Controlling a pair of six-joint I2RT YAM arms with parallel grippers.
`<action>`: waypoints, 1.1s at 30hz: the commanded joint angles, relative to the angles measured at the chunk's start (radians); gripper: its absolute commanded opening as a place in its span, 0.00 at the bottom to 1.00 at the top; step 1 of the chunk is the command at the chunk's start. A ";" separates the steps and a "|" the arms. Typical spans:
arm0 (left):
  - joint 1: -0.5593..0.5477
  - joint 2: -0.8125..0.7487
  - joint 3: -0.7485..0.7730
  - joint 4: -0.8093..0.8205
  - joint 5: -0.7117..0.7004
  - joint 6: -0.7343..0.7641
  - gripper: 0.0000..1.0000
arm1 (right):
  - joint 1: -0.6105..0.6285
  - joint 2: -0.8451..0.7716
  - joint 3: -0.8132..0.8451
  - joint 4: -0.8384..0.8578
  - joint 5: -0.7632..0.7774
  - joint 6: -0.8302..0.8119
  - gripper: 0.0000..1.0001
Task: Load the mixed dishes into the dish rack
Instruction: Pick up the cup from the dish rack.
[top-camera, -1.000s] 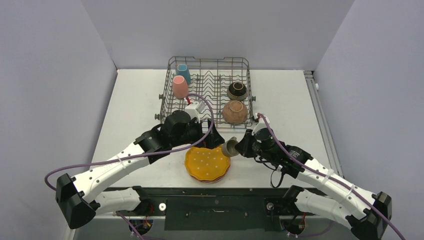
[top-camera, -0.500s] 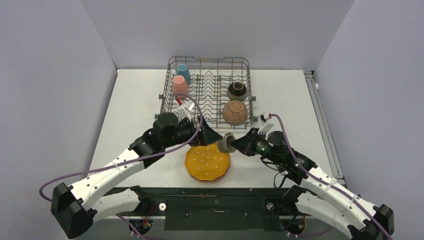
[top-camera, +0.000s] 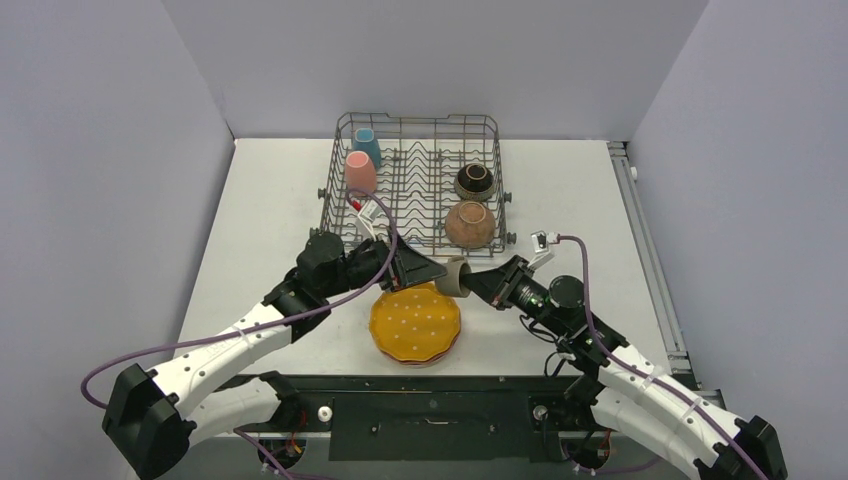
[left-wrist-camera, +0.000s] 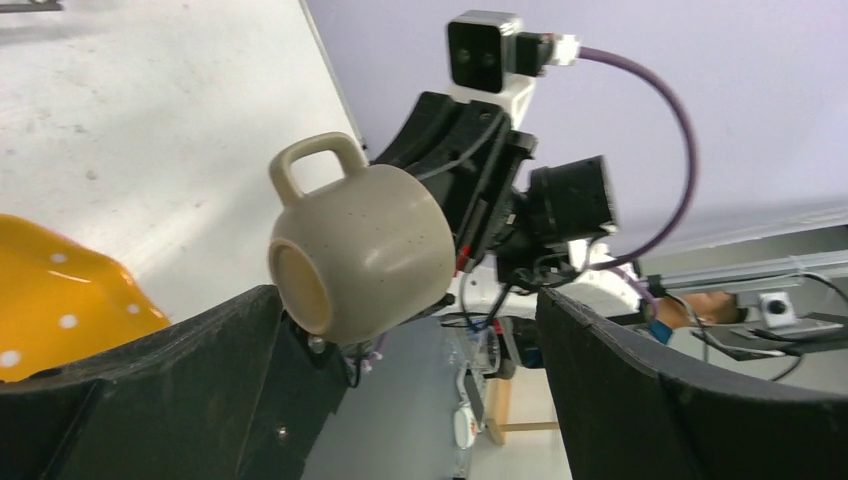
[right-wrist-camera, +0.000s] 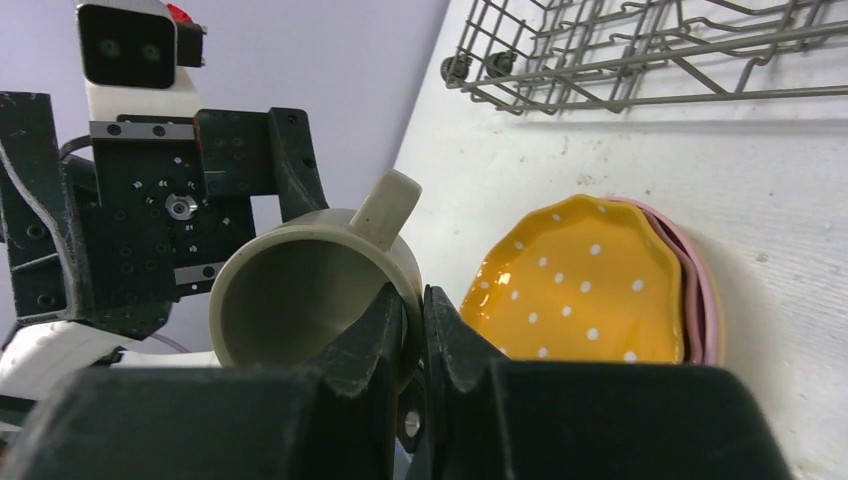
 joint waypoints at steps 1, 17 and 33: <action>0.006 0.002 -0.013 0.170 0.059 -0.084 0.96 | -0.010 -0.019 -0.043 0.299 -0.021 0.105 0.00; 0.006 0.044 -0.020 0.266 0.116 -0.156 0.96 | -0.009 -0.001 -0.097 0.575 -0.034 0.169 0.00; 0.005 0.083 -0.040 0.432 0.163 -0.272 0.96 | 0.005 0.092 -0.078 0.694 -0.065 0.184 0.00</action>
